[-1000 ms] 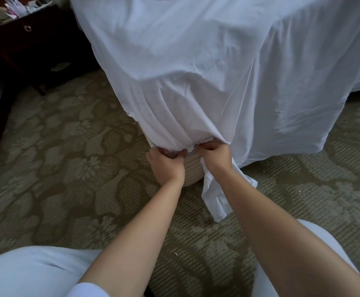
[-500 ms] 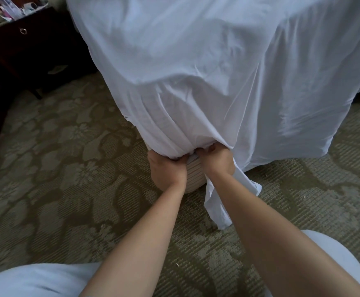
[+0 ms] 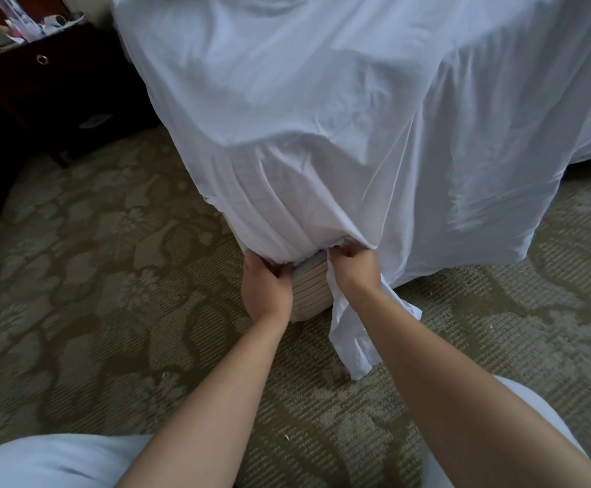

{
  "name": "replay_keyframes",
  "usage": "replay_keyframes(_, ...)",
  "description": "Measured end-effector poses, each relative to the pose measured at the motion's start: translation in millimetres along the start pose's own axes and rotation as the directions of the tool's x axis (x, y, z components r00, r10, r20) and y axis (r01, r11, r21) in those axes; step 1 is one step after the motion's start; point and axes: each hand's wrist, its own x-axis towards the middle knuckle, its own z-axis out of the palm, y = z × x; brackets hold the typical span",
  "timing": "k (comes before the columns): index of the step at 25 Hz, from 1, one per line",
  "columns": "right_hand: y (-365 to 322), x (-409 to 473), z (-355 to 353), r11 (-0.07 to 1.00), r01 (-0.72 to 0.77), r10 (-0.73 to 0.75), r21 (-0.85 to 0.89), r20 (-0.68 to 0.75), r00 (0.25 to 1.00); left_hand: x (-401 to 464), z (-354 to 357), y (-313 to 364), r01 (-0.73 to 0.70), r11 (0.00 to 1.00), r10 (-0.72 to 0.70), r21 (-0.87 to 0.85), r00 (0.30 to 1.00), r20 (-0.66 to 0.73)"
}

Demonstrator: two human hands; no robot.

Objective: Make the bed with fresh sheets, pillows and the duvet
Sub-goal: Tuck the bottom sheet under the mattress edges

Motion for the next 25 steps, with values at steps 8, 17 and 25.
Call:
replay_keyframes(8,-5.3,7.9,11.9,0.991,0.036,-0.049,-0.132,-0.097,0.994,-0.6,2.2,5.7,0.056,0.99,-0.053,0.126,0.998,-0.029)
replay_keyframes(17,8.1,2.7,4.3,0.996,0.038,-0.04,0.087,0.02,0.999,-5.2,-4.2,4.9,-0.001,0.998,-0.002,0.056,0.999,0.05)
replay_keyframes(25,7.0,9.4,8.4,0.999,0.008,-0.007,0.044,-0.037,0.999,-11.5,0.0,1.4,-0.081,0.983,0.082,0.162,0.997,-0.003)
